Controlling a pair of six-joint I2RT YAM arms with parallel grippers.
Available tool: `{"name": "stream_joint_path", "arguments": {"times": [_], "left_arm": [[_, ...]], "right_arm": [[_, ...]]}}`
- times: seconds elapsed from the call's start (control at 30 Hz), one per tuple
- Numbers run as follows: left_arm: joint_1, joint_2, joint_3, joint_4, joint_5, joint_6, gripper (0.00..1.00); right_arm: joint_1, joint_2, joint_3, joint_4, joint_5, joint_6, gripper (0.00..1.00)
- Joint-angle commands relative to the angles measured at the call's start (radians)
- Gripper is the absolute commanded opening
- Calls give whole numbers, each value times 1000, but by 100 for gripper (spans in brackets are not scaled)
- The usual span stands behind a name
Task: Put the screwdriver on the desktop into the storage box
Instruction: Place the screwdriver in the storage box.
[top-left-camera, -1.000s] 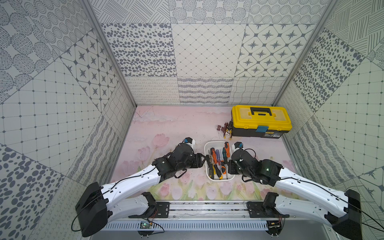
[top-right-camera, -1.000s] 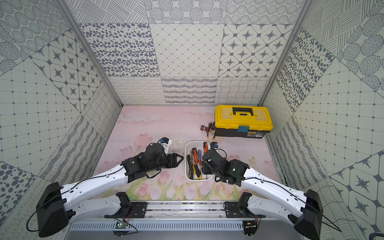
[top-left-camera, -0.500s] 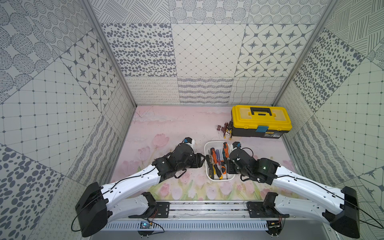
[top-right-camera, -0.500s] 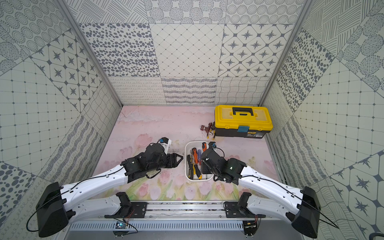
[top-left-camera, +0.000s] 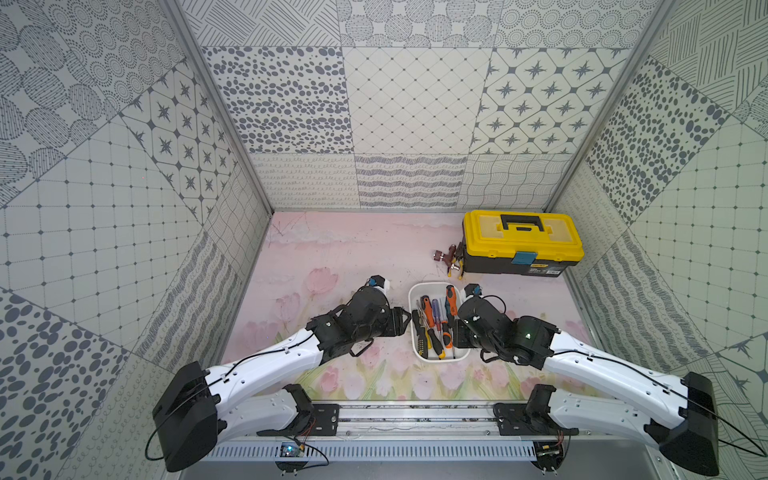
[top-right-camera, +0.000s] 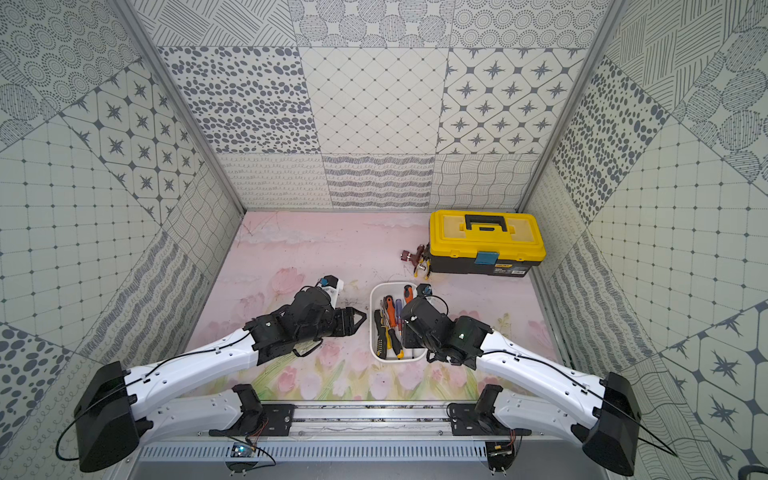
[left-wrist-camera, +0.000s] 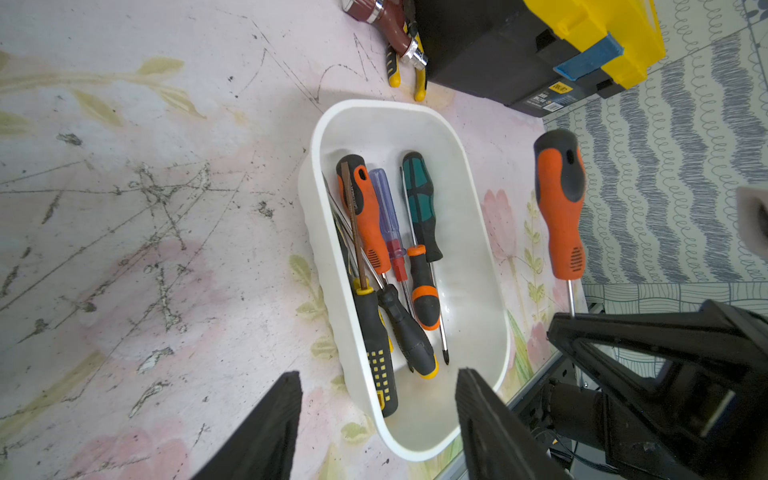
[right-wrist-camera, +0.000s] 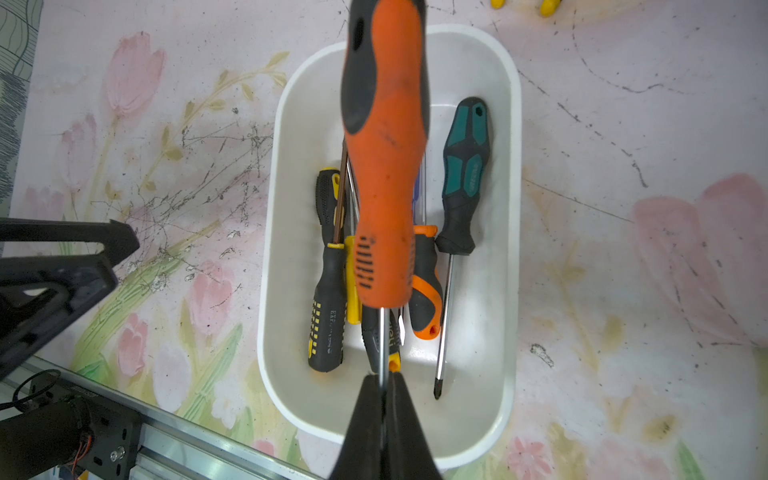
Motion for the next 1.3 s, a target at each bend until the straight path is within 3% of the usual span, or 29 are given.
{"name": "stream_joint_path", "arguments": {"times": [0.0,0.93,1.27], "left_arm": [[-6,6,2,-4,-3,9,65],[-5,24,-1,-6,-16,6,65],[-5,12,-9,-14,-22,9,65]], "right_arm": [[-5,-9,0,26,-2,-12,0],[2,26,-5,56,-34,-23,0],[1,100,14,53,-23,-16,0]]}}
